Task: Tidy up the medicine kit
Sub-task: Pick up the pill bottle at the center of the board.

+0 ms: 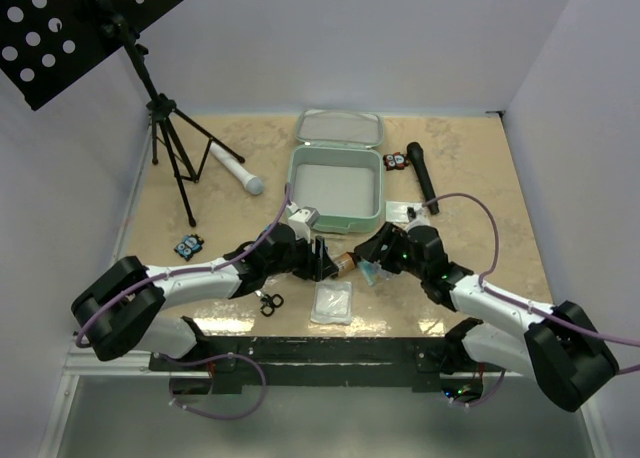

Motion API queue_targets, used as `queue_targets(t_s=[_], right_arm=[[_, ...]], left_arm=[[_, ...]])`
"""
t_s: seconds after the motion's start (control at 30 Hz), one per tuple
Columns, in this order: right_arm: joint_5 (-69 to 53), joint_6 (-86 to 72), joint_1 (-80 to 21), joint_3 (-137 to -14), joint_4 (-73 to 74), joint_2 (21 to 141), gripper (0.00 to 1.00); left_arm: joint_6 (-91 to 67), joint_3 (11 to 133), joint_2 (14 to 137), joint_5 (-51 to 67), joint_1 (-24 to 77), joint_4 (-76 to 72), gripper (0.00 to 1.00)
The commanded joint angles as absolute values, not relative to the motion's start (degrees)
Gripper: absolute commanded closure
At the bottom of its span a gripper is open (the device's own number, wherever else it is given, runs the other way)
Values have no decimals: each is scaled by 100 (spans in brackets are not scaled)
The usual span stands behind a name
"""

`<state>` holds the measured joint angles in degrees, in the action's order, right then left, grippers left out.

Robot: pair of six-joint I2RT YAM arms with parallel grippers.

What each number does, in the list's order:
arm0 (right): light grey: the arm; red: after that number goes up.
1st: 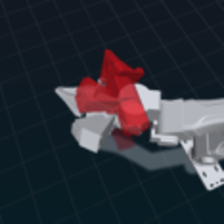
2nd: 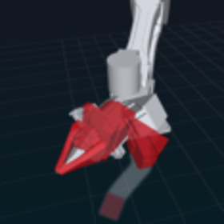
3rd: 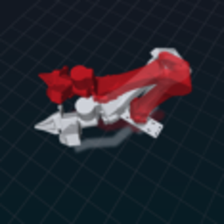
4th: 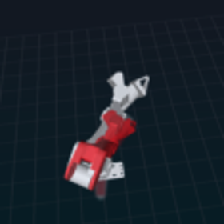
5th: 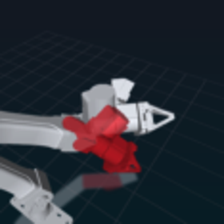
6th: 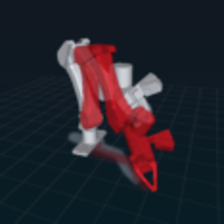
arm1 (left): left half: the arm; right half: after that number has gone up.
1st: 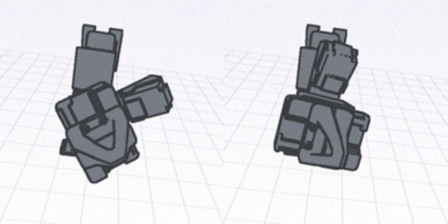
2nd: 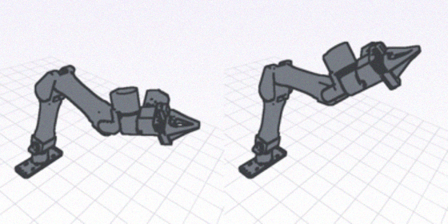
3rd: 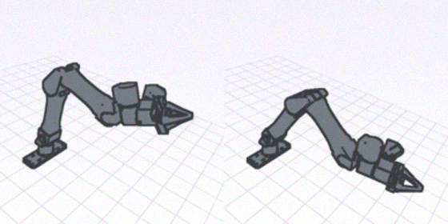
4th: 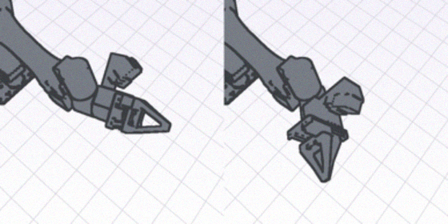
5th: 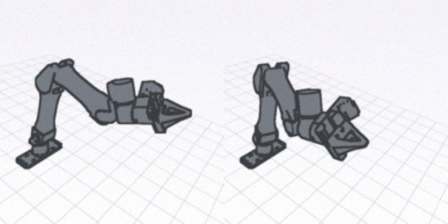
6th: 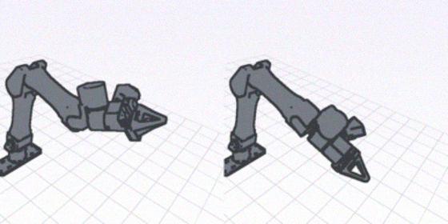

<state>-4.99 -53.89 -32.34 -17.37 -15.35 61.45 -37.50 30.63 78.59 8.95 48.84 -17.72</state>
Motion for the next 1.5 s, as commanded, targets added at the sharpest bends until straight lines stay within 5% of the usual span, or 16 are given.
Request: queue_targets(t_s=[0.0,1.1,1.47], right_arm=[[-299,-5274,-3217,-2135,-1467,6494,33],[-809,-5476,-3182,-2373,-2452,8103,50],[-826,-5370,-3190,-2426,-2418,8078,74]], left_arm=[[-3806,3164,7884,861,4904,-2039,40],[-3806,2997,7989,976,4904,-2224,40],[-3814,2918,7937,923,4904,-2250,41]])
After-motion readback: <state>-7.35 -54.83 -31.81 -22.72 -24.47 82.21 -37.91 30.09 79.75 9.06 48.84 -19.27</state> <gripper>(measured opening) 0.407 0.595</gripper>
